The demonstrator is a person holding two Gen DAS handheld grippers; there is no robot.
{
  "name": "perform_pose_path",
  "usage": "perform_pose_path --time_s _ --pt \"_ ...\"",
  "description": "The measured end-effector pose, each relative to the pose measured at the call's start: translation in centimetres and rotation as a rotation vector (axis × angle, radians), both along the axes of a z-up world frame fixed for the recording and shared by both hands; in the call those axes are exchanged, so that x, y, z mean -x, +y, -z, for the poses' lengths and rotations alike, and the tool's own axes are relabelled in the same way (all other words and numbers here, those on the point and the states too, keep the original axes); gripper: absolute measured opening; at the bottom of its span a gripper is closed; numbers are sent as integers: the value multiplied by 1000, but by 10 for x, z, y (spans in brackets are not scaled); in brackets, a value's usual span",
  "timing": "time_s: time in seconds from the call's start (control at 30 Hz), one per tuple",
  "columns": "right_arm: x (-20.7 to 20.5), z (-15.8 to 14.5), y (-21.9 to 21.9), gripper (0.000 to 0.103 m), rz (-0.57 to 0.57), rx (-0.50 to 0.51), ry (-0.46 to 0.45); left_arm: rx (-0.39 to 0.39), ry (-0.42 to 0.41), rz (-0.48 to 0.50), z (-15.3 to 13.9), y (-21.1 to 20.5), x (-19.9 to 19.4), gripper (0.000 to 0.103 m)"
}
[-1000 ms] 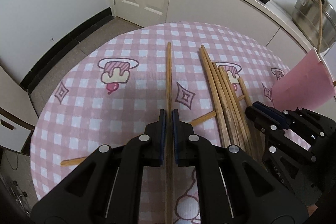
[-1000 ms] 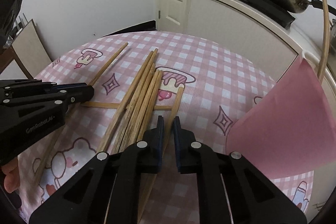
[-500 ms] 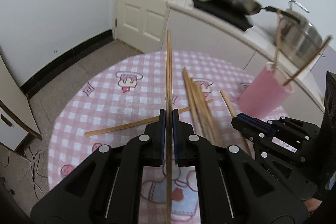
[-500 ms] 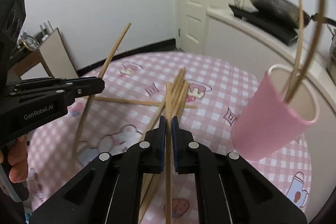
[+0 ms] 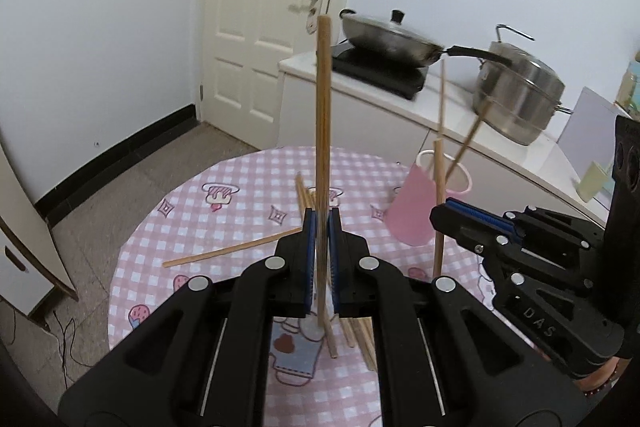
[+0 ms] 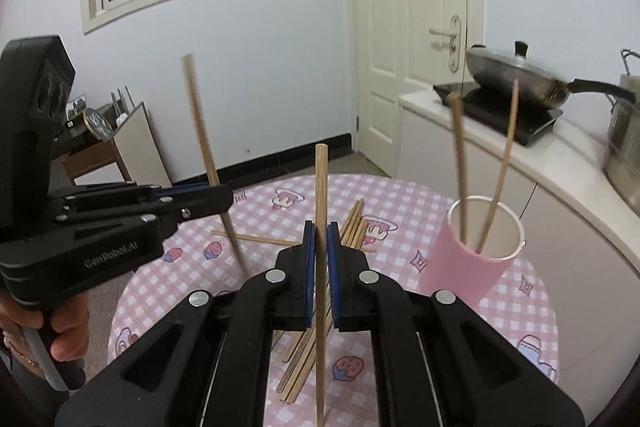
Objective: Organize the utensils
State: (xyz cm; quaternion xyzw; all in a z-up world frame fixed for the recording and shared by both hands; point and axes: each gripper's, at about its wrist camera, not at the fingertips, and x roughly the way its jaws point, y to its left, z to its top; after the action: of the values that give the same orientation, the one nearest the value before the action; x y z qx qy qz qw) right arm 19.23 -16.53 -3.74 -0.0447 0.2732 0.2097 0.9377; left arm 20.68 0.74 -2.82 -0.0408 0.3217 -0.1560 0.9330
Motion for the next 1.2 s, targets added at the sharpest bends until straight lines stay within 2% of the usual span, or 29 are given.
perform_pose_path --time_s 0.27,0.6,0.83,1.2 --pt "21 -26 -27 5 16 -35 -80 -2 -64 37 -24 -20 18 7" --pt "29 -62 -63 5 97 -50 -201 50 -152 79 -61 -46 18 7" --pt "15 -79 -86 5 169 -45 -283 72 -217 81 -82 -66 -3 7" --pt "-24 -92 -98 5 205 -84 -383 131 -296 82 -113 -91 -59 7"
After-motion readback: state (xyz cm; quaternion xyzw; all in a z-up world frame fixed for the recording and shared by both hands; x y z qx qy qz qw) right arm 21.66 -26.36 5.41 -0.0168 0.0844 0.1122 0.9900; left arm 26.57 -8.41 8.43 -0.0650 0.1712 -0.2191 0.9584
